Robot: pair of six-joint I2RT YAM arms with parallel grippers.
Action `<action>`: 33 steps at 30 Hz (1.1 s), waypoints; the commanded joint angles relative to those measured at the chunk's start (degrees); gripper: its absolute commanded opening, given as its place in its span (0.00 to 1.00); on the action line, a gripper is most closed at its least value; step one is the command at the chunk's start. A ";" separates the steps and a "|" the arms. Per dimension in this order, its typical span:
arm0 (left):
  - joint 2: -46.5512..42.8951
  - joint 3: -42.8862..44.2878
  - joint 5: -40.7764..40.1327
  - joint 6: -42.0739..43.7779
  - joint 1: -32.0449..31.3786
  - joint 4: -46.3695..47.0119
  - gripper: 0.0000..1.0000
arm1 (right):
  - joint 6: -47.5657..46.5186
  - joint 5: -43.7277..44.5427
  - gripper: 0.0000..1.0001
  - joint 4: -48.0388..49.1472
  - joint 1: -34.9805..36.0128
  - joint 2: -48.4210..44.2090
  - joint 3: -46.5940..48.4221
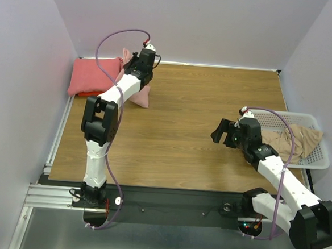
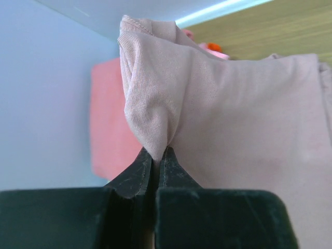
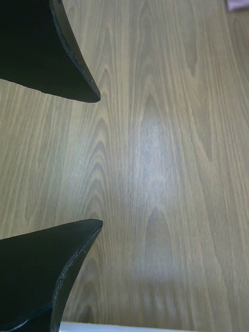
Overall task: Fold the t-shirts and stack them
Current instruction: Neatly place the folded tshirt to the corner
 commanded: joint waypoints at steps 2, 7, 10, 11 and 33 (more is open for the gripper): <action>-5.22 6.45 -1.85 13.26 3.10 7.02 0.00 | -1.37 3.59 1.00 0.45 -0.18 1.16 0.56; -4.86 9.44 -0.88 18.88 5.30 8.69 0.00 | -1.54 4.56 1.00 0.36 -0.18 3.70 1.17; -5.91 9.79 0.79 20.56 5.65 10.36 0.00 | -1.54 4.99 1.00 0.36 -0.18 4.67 1.35; -6.18 10.14 1.58 20.83 5.66 10.54 0.00 | -1.54 5.08 1.00 0.36 -0.18 5.11 1.52; -9.70 11.73 5.71 23.47 7.23 10.54 0.00 | -1.45 4.29 1.00 0.27 -0.18 10.04 2.32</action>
